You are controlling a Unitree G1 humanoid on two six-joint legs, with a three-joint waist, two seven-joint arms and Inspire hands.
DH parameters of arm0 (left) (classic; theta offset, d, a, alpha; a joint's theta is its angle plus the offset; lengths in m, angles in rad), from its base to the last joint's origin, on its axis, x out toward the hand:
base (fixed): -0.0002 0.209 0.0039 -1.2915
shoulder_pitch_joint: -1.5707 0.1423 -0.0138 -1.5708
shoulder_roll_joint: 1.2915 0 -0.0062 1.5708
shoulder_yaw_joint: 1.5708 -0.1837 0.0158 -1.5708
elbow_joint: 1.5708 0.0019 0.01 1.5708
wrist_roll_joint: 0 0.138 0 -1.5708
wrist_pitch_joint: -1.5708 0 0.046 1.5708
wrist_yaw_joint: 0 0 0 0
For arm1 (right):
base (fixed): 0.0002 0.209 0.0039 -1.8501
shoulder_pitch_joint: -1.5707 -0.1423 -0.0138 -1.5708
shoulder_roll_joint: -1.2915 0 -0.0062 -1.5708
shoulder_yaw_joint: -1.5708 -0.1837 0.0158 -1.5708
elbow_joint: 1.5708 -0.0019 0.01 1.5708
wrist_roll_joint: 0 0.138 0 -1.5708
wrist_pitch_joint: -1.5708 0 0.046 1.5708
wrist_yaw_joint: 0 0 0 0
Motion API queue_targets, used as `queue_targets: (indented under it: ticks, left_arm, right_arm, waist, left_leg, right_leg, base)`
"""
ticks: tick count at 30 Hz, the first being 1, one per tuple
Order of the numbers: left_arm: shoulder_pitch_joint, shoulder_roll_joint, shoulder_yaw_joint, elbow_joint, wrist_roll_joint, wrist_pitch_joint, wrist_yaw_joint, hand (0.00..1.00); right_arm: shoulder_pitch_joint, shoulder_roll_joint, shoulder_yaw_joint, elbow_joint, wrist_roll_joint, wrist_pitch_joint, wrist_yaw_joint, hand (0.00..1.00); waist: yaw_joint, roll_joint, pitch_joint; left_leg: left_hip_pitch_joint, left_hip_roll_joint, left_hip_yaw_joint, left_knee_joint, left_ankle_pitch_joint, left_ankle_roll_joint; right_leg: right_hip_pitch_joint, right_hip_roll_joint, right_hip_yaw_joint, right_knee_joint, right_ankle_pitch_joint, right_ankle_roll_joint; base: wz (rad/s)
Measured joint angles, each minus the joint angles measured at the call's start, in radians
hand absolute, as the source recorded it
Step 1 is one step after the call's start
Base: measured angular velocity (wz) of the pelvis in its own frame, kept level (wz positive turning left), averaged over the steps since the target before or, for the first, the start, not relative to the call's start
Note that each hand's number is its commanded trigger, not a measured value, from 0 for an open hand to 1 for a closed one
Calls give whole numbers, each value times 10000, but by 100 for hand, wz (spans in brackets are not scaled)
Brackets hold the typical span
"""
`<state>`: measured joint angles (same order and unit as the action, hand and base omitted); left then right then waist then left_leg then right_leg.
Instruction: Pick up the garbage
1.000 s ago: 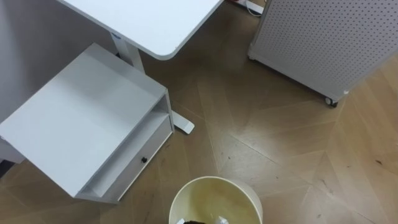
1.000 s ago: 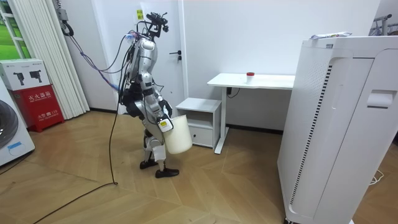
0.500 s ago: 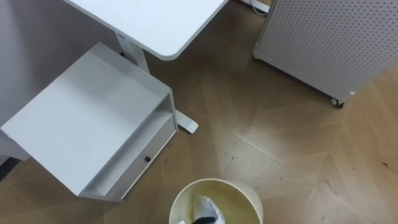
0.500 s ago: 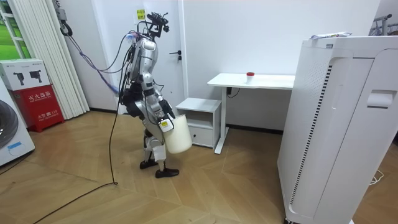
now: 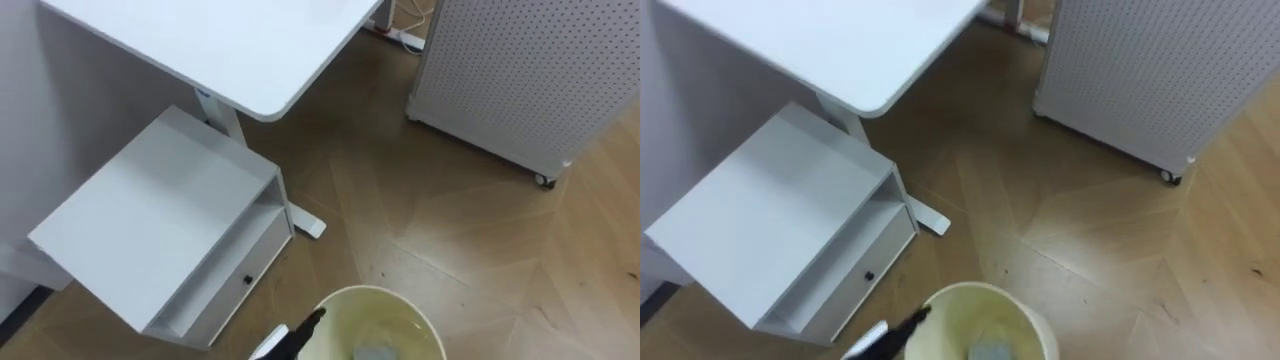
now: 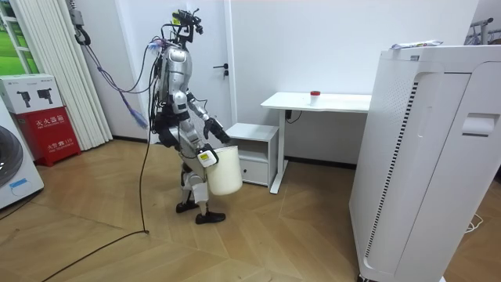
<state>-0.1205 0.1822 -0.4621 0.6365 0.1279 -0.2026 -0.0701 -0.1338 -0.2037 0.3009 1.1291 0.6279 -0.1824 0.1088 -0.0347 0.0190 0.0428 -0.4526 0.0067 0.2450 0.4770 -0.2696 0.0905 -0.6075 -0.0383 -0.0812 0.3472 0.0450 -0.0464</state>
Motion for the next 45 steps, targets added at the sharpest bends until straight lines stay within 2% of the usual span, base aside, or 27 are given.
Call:
queue_targets:
  ticks: [5,6,7,8,9,10,11,12,13,14,15,16,17,18,19,21,22,24,26,27,29,32,34,36,39,42,45]
  left_arm:
    - [55,24,309,-578,133,-13,-57,0]
    - [91,117,332,-888,248,-10,-98,0]
    - [104,222,360,-1207,272,-13,-115,0]
    - [118,225,417,-1348,269,-24,-115,0]
    - [167,215,540,-1526,235,-65,-112,0]
    - [258,227,704,-1664,263,-102,-112,0]
    - [306,231,810,-1705,311,-147,-108,0]
    - [377,190,963,-1722,314,-172,-57,0]
    - [497,144,1020,-1919,274,-174,20,0]
    - [591,142,1053,-2098,227,-180,50,0]
    - [749,154,1086,-2455,218,-193,170,0]
    - [856,258,1182,-2821,230,-197,225,0]
    - [929,236,1290,-2981,236,-208,238,0]
    - [1041,211,1515,-3280,232,-239,288,0]
    - [1199,210,1792,-3610,222,-282,416,0]
    - [1414,223,2198,-4064,207,-296,619,0]
    - [1424,226,2373,-4245,208,-312,763,0]
    - [1435,203,2645,-4418,212,-423,1069,0]
    - [1707,184,3050,-4874,197,-490,1350,0]
    - [1910,169,3339,-5154,186,-618,1581,0]
    - [2025,78,3666,-5270,164,-710,2007,0]
    - [2344,62,3964,-5608,-104,-711,2596,0]
    - [2493,-79,4362,-5788,-317,-745,2909,0]
    - [2499,-116,4692,-5979,-341,-746,3074,0]
    - [2502,-125,4993,-6200,-368,-896,3394,0]
    - [2510,-139,4990,-6290,-377,-932,3631,0]
    - [2534,-176,4967,-6289,-376,-995,3817,0]
  right_arm:
    - [254,-53,-505,-66,-229,52,166,100]
    - [360,-86,-538,-132,-316,57,170,100]
    - [483,-124,-615,-210,-322,85,169,100]
    - [522,-145,-640,-253,-324,94,170,100]
    - [611,-156,-692,-360,-323,102,170,100]
    - [680,-146,-707,-421,-377,99,183,100]
    - [696,-133,-734,-421,-443,98,211,100]
    - [762,-142,-797,-415,-459,96,272,100]
    - [898,-164,-909,-415,-445,94,265,100]
    - [968,-168,-922,-415,-444,93,263,100]
    - [1090,-131,-911,-414,-438,95,252,100]
    - [1166,-50,-889,-416,-439,97,249,100]
    - [1172,-39,-888,-416,-439,97,252,100]
    - [1137,-40,-875,-446,-442,97,259,100]
    - [1142,-40,-874,-542,-459,96,317,100]
    - [1273,-50,-900,-717,-516,96,407,100]
    - [1436,-65,-1002,-823,-566,89,407,100]
    - [1544,-29,-1245,-830,-608,89,397,100]
    - [1697,-18,-1405,-890,-791,76,362,100]
    - [1912,-12,-1487,-1093,-952,76,369,100]
    - [2021,5,-1491,-1115,-1246,80,392,100]
    - [2052,26,-1687,-1151,-1821,91,461,100]
    - [2072,48,-1689,-1177,-2155,96,547,100]
    - [2149,56,-1724,-1345,-2435,96,604,100]
    - [2342,60,-1926,-1760,-2785,96,696,100]
    - [2347,124,-2067,-1870,-2847,96,677,100]
    - [2344,160,-2070,-1926,-2843,90,683,100]
  waist:
    - [-205,61,-1]
    - [-233,51,-5]
    - [-235,33,-16]
    - [-225,21,-19]
    - [-211,21,-23]
    - [-128,4,-46]
    - [-61,12,-58]
    - [2,105,-113]
    - [-21,110,-204]
    - [-24,80,-243]
    - [11,-42,-279]
    - [57,-181,-281]
    - [70,-194,-300]
    - [162,-202,-308]
    - [156,-207,-321]
    - [46,-241,-333]
    - [-48,-286,-337]
    - [-135,-352,-342]
    - [-92,-388,-353]
    - [-44,-410,-358]
    - [92,-482,-376]
    - [232,-497,-388]
    - [530,-482,-401]
    - [667,-491,-420]
    - [681,-447,-438]
    - [677,-379,-462]
    - [629,-325,-423]
  left_leg:
    - [979,23,286,-247,-120,17]
    - [1176,38,334,-255,-179,9]
    - [1367,49,531,-306,-208,43]
    - [1483,24,613,-347,-219,55]
    - [1779,104,850,-498,-236,66]
    - [2113,199,1204,-693,-268,97]
    - [2302,324,1493,-758,-327,100]
    - [2759,566,2201,-926,-399,33]
    - [3235,566,2634,-1247,-356,-36]
    - [3439,550,2855,-1390,-337,-72]
    - [3796,513,3101,-1505,-357,-169]
    - [4079,478,3174,-1460,-391,-270]
    - [4184,487,3184,-1465,-405,-330]
    - [4330,506,2991,-1486,-385,-377]
    - [4369,511,2346,-1478,-368,-409]
    - [4510,523,1610,-1475,-348,-448]
    - [4672,532,1396,-1495,-341,-477]
    - [4973,550,1376,-1561,-321,-527]
    - [5211,621,1617,-1621,-360,-617]
    - [5302,680,1630,-1672,-428,-735]
    - [5346,706,1594,-1703,-437,-798]
    - [5379,680,901,-1703,-469,-888]
    - [5525,641,234,-1692,-528,-983]
    - [5505,627,-263,-1675,-537,-1001]
    - [5521,632,-491,-1728,-482,-1098]
    - [5533,684,-628,-1816,-426,-1181]
    - [5729,691,-914,-2243,-306,-1217]
  right_leg:
    - [761,134,260,-49,-90,93]
    - [927,231,307,-62,-98,104]
    - [1058,288,405,-79,-89,125]
    - [1132,324,488,-106,-63,144]
    - [1358,416,651,-269,61,176]
    - [1608,411,393,-392,143,114]
    - [1686,371,104,-190,32,-18]
    - [1880,72,-644,935,-883,39]
    - [2218,-395,-1115,1777,-1656,286]
    - [2421,-644,-1241,2061,-1948,431]
    - [2868,-954,-1288,2222,-2353,606]
    - [3140,-907,-1159,1949,-2535,612]
    - [3242,-811,-1130,1775,-2556,570]
    - [3497,-651,-1067,1381,-2536,530]
    - [3764,-525,-1103,1017,-2458,367]
    - [4101,-381,-1125,774,-2357,304]
    - [4331,-322,-1136,654,-2354,299]
    - [4561,-256,-1131,578,-2366,283]
    - [4622,-141,-1128,523,-2391,242]
    - [4614,-99,-1154,527,-2399,191]
    - [4567,13,-1115,514,-2368,105]
    - [4469,291,-706,478,-2283,-25]
    - [4452,579,-262,474,-2207,-149]
    - [4393,734,-78,463,-2162,-227]
    - [4408,845,127,435,-2097,-325]
    - [4455,968,215,228,-1946,-387]
    - [4659,1072,237,-115,-1787,-400]
  base:
    - [-21]
    - [-22]
    - [-27]
    - [-41]
    - [-64]
    - [-77]
    - [-81]
    - [-55]
    - [-40]
    - [-26]
    - [-29]
    - [-32]
    - [-48]
    - [-62]
    - [-63]
    - [-30]
    - [-6]
    - [-11]
    - [-34]
    - [-41]
    - [-35]
    - [-46]
    - [-66]
    - [-45]
    - [-21]
    - [-10]
    - [1]
